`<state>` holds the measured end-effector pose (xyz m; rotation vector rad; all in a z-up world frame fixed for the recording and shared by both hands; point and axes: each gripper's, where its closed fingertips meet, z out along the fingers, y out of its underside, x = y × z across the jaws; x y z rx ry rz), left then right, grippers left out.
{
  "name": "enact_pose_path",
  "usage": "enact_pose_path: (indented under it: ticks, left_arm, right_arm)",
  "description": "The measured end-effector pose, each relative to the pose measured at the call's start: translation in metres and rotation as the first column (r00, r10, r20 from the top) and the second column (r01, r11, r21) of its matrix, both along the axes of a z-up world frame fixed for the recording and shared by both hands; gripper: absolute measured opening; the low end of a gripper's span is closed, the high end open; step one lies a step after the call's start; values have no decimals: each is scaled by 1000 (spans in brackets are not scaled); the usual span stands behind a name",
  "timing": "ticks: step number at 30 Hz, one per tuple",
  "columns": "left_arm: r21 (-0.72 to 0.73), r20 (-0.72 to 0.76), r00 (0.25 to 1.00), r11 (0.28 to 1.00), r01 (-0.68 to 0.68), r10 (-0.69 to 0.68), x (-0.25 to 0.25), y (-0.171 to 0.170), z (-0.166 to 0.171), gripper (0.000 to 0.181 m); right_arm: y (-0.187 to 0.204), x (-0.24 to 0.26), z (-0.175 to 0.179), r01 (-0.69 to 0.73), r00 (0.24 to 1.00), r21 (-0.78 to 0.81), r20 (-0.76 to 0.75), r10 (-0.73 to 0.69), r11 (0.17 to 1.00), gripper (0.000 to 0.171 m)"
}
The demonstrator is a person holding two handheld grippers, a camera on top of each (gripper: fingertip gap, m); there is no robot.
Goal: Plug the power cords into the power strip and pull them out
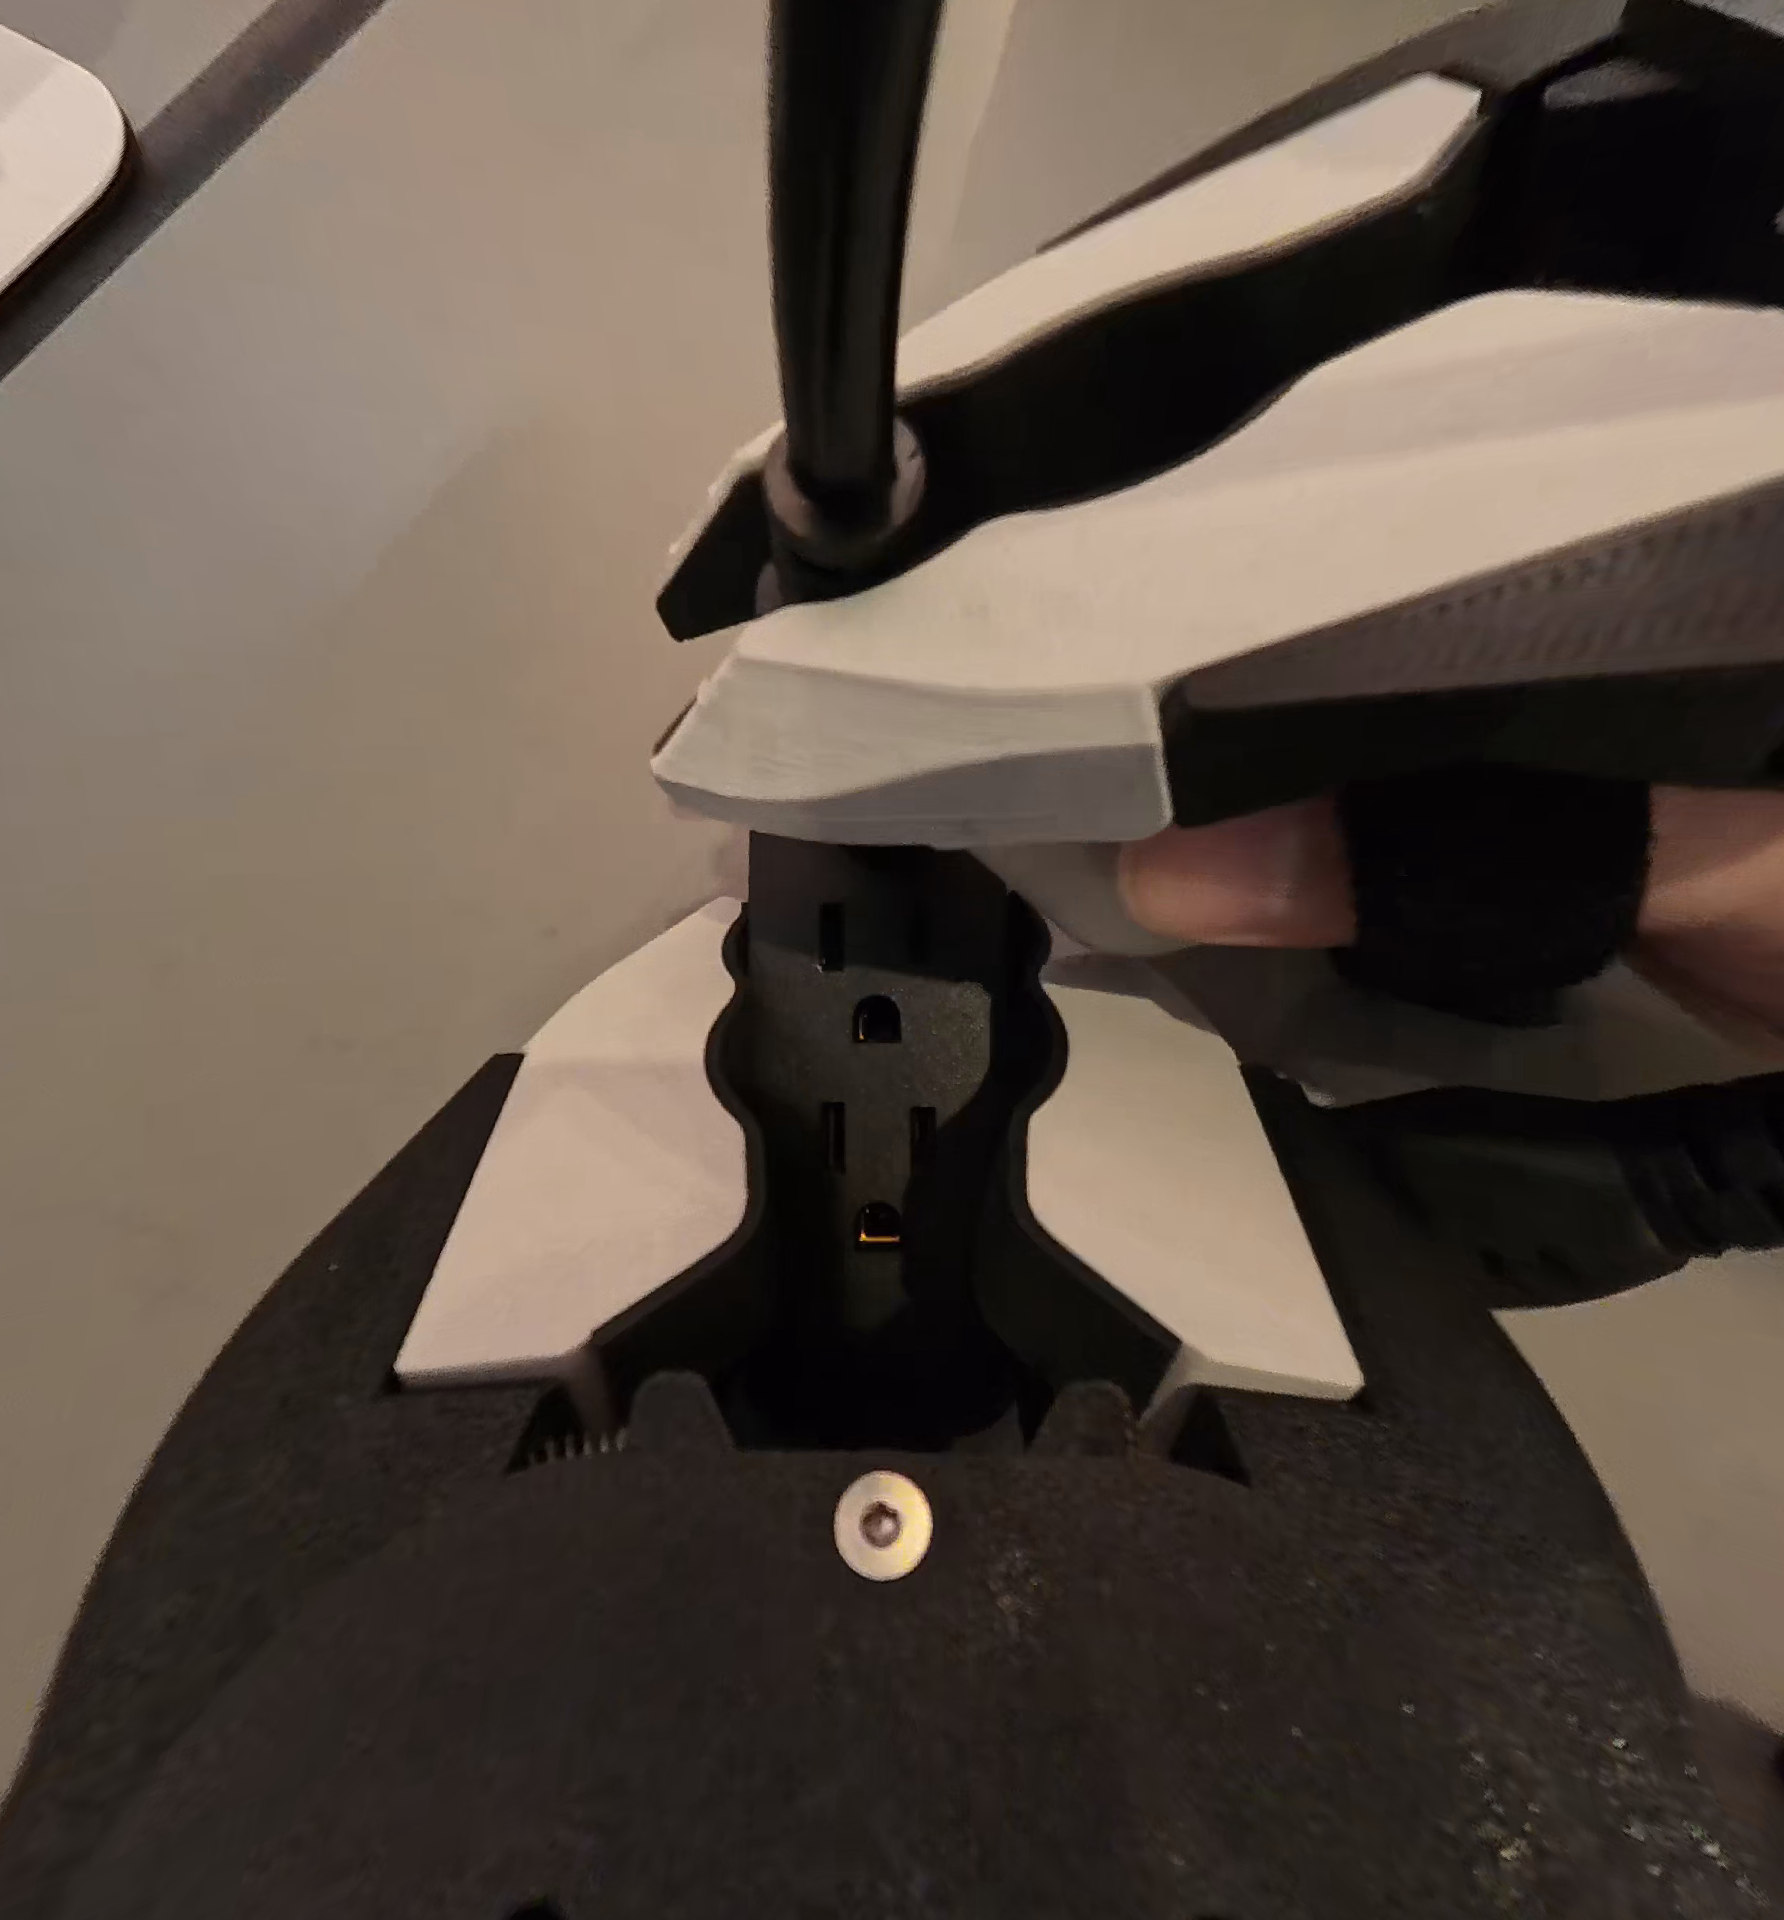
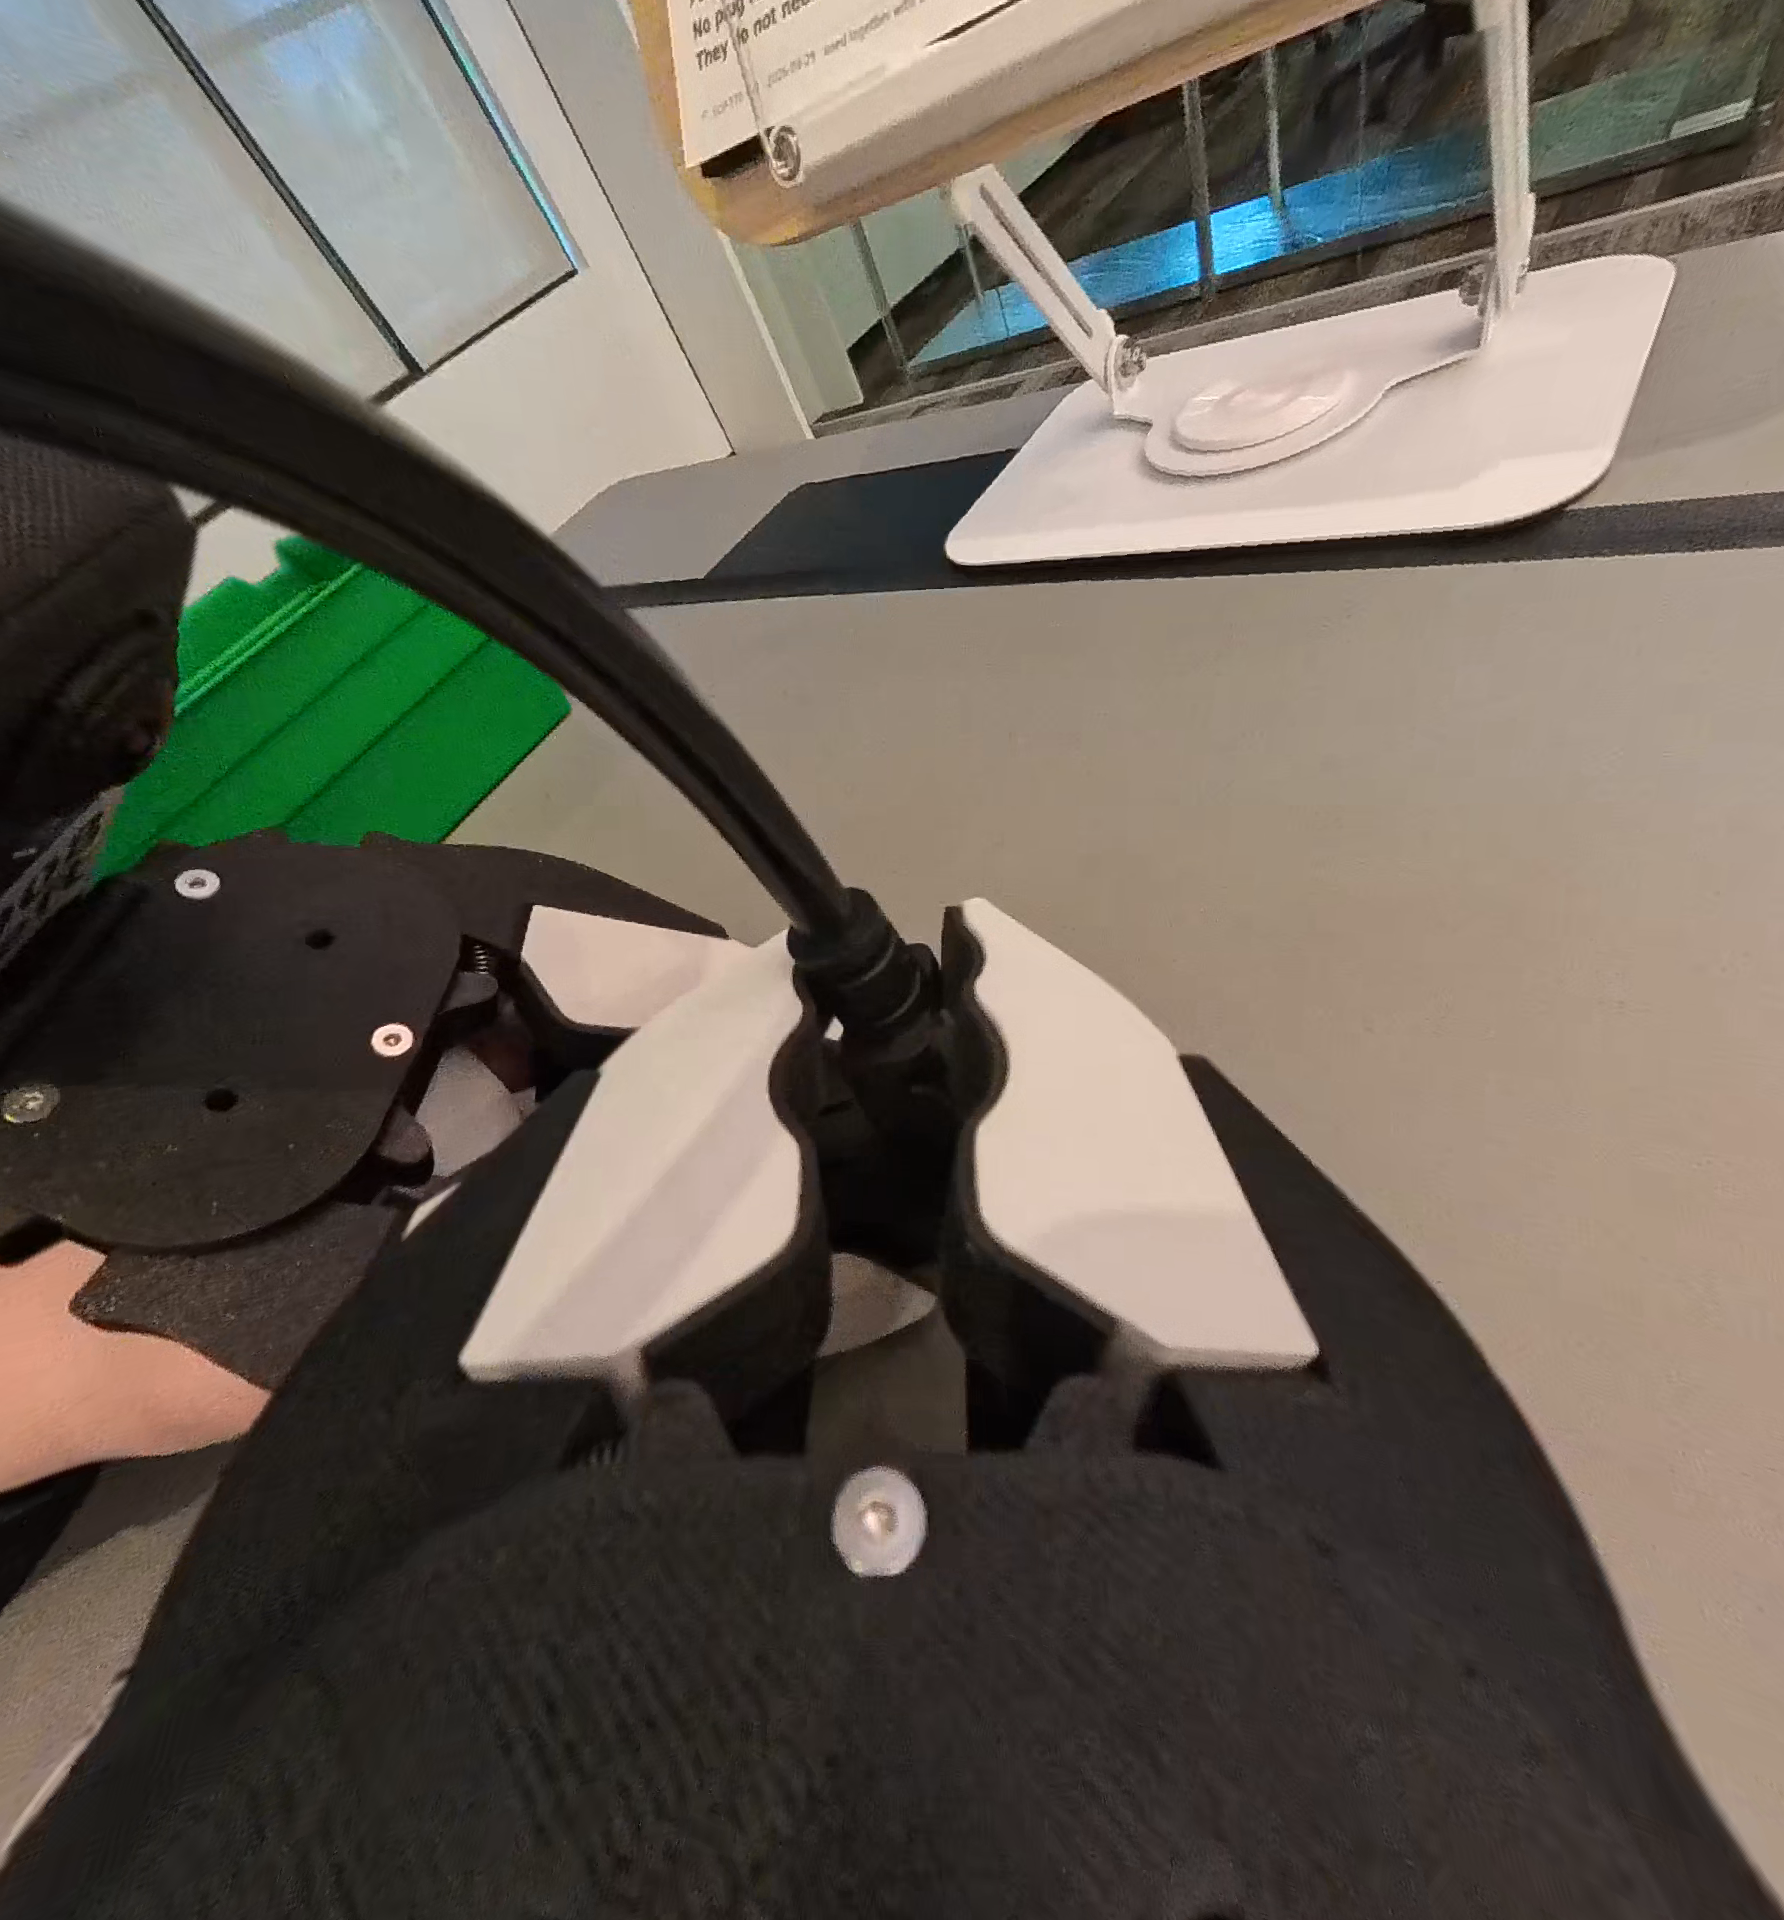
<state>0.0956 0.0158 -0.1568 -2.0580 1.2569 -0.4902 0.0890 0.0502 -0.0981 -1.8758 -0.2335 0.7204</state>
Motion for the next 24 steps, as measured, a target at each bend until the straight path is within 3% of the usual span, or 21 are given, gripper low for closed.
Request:
enact_pose_path:
  ticks: [8,13,20,24]
  left_arm:
    - [-31,-2,998,998,60,-60,-9,-3,1,45]
    - [104,-120,988,988,111,-99,-11,-3,4,46]
    - [62,-47,995,994,93,-90,-6,-1,7,44]
    - [50,0,997,995,81,-81,-4,-1,7,45]
  right_arm:
    - [-4,-7,-6,-86,993,-14,76,87,996,19]
    - [-5,-8,-9,-85,980,3,181,83,996,18]
    - [-6,-9,-10,-82,975,2,208,80,997,18]
    - [-6,-8,-9,-59,941,65,337,34,996,15]
